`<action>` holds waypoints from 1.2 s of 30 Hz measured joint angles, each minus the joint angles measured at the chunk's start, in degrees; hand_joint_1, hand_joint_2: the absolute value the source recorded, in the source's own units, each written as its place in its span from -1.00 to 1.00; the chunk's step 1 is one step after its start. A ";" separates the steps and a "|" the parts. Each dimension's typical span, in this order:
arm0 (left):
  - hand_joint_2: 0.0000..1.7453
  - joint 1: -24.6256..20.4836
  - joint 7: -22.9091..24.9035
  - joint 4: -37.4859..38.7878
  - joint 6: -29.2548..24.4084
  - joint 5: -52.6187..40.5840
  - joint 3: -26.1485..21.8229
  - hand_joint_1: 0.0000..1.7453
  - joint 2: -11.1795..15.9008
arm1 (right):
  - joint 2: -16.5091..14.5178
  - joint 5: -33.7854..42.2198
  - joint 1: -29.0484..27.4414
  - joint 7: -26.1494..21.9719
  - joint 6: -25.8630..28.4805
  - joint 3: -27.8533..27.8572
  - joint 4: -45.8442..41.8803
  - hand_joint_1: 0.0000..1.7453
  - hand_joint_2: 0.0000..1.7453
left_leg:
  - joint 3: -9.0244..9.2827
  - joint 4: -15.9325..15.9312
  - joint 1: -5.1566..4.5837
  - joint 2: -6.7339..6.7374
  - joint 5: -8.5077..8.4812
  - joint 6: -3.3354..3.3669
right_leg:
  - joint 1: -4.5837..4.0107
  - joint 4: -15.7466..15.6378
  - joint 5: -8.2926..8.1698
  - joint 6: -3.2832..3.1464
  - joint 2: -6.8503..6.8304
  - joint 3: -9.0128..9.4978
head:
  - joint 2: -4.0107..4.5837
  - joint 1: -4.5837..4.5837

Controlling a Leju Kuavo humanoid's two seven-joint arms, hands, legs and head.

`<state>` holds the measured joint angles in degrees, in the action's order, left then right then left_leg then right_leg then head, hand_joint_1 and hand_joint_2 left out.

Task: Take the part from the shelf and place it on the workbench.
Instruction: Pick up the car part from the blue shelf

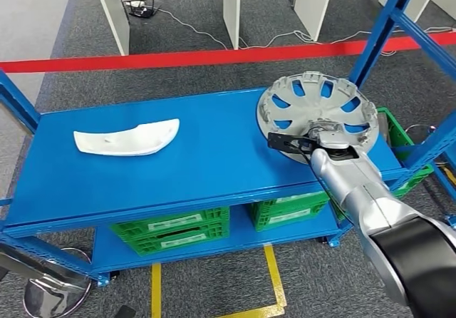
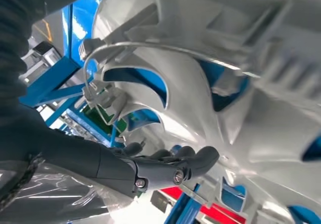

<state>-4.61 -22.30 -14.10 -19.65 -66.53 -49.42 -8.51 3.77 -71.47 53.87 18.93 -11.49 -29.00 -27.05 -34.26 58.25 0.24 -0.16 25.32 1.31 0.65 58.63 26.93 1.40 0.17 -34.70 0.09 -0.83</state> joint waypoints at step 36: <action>-1.00 -0.28 -0.57 0.00 -0.31 -0.07 -0.02 -1.00 -0.16 | 0.67 1.70 1.70 -6.51 -6.46 0.20 3.77 1.00 1.00 | 0.49 -0.59 0.12 -0.06 -0.19 0.88 | 0.13 15.37 5.96 0.99 0.00 -7.98 | 0.00 -0.40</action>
<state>-4.89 -22.87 -14.10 -19.96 -66.60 -49.44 -8.68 4.44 -69.77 55.57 12.42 -17.95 -28.80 -23.29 -33.76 57.66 0.36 -0.22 25.13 2.20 0.77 74.01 32.90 2.39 0.18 -42.69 0.09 -1.23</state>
